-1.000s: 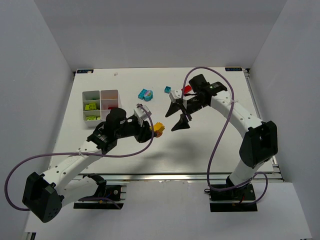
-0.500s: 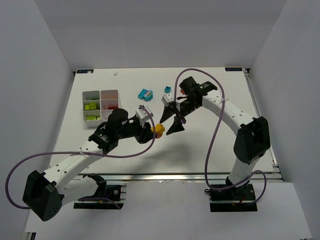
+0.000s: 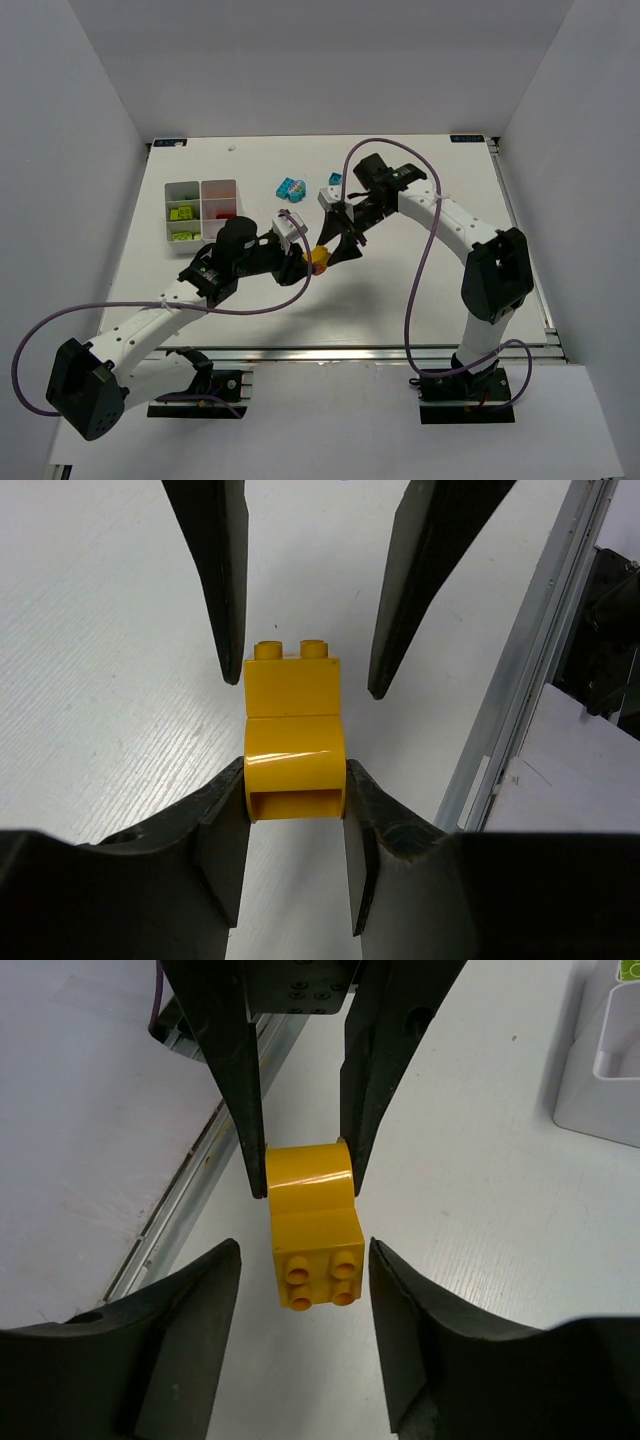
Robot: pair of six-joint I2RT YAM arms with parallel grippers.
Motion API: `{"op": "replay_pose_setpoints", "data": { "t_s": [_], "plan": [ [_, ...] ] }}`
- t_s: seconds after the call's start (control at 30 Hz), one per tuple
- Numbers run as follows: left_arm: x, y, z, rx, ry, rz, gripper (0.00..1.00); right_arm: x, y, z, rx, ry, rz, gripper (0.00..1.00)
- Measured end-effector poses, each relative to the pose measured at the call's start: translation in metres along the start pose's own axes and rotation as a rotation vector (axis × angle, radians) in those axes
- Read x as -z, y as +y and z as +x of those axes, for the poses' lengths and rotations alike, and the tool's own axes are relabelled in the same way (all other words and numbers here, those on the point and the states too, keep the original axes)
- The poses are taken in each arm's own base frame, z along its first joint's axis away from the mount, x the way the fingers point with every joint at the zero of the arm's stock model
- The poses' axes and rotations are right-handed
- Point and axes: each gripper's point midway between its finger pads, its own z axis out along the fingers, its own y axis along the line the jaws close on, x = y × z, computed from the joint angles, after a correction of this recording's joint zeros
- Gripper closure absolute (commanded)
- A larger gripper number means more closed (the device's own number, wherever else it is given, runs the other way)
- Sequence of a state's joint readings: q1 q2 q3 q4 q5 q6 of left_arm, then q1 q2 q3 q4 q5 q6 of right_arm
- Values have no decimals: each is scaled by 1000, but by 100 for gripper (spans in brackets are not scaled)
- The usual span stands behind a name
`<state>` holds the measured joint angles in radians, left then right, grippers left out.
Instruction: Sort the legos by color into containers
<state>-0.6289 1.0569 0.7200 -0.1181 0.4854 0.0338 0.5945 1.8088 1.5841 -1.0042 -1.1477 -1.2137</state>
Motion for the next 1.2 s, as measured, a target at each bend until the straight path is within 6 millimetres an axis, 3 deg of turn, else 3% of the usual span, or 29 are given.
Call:
{"op": "replay_pose_setpoints", "data": {
  "t_s": [0.1, 0.13, 0.3, 0.43, 0.57, 0.77, 0.9, 0.97, 1.1, 1.2],
  "plan": [
    [-1, -1, 1, 1, 3, 3, 100, -1, -2, -2, 11, -2, 3, 57],
    [-1, -1, 1, 1, 3, 4, 100, -1, -3, -3, 15, 0, 5, 67],
    [-1, 0, 0, 0, 1, 1, 100, -1, -5, -2, 13, 3, 9, 81],
    [0, 4, 1, 1, 3, -25, 100, 1, -9, -1, 6, 6, 22, 100],
    [3, 16, 1, 44, 13, -76, 100, 10, -20, 0, -27, -5, 67, 100],
    [22, 77, 30, 286, 86, -253, 100, 68, -55, 16, -77, -6, 258, 100],
    [42, 118, 43, 487, 105, -419, 100, 84, -55, 23, -95, 14, 340, 100],
    [52, 141, 32, 604, 99, -530, 100, 82, -49, 22, -97, 13, 362, 100],
    [76, 191, -14, 809, -17, -796, 100, 78, -41, 22, -114, 5, 403, 100],
    [99, 210, -39, 957, -114, -955, 100, 79, -44, 23, -128, -2, 433, 100]
  ]
}}
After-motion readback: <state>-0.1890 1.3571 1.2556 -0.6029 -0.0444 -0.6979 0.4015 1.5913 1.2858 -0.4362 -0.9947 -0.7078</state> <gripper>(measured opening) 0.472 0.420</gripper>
